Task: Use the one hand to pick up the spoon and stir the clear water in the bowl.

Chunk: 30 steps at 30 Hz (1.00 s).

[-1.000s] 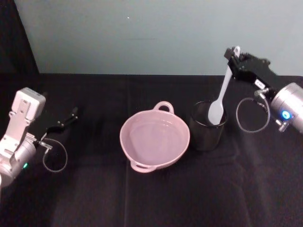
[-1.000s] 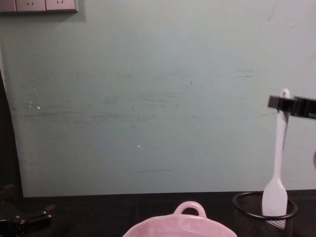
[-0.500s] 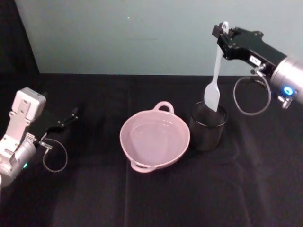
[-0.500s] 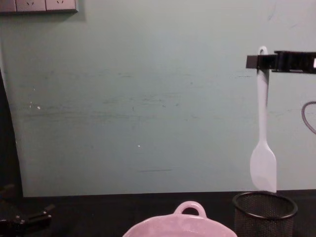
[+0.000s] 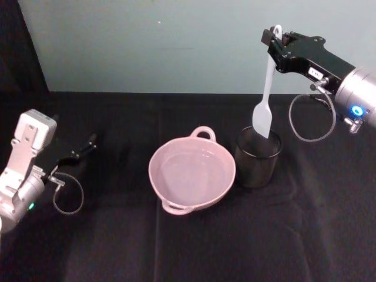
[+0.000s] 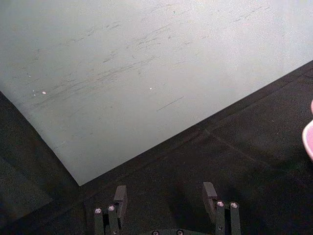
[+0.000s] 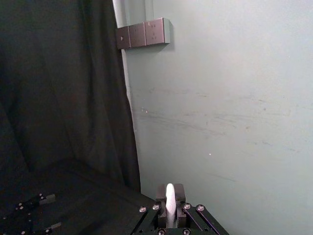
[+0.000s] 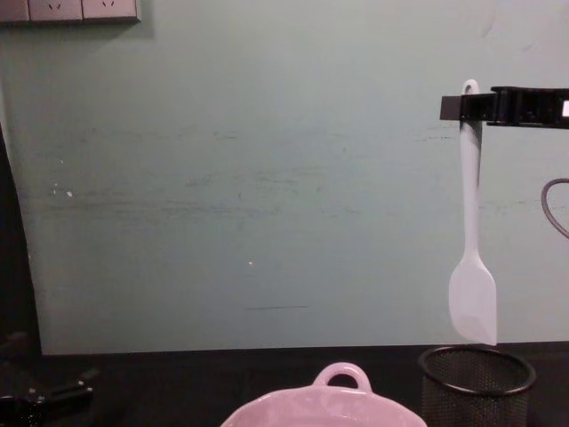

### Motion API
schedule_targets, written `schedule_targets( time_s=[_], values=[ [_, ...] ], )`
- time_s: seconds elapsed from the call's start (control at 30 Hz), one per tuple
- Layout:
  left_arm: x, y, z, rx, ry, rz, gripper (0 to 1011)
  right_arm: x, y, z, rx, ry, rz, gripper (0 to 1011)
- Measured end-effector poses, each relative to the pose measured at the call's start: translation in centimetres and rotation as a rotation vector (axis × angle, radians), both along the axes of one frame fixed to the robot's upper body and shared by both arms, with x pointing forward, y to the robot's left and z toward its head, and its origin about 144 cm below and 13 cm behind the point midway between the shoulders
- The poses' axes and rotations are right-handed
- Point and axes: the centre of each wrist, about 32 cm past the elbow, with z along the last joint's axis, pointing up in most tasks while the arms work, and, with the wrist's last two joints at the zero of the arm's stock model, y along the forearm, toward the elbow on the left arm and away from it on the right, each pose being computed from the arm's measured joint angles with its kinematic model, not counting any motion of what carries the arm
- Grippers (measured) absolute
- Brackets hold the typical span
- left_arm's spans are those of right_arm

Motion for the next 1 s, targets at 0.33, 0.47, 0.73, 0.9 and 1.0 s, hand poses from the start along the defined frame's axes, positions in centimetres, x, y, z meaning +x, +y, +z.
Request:
schedule_targets(
  time_s=[0.33, 0.47, 0.73, 0.9, 1.0],
  values=[
    [0.0, 0.0, 0.0, 0.0, 0.0, 0.0, 1011, 0.01, -0.03, -0.07, 0.003, 0.0, -0.001, 109],
    [0.0, 0.0, 0.0, 0.0, 0.0, 0.0, 1011, 0.02, -0.05, -0.09, 0.003, 0.0, -0.002, 109],
    [0.0, 0.0, 0.0, 0.0, 0.0, 0.0, 1011, 0.02, -0.07, -0.13, 0.004, 0.0, -0.002, 109],
    [0.0, 0.0, 0.0, 0.0, 0.0, 0.0, 1011, 0.02, -0.07, -0.14, 0.004, 0.0, -0.003, 109],
    [0.0, 0.0, 0.0, 0.0, 0.0, 0.0, 1011, 0.02, -0.07, -0.14, 0.004, 0.0, -0.003, 109]
  ],
)
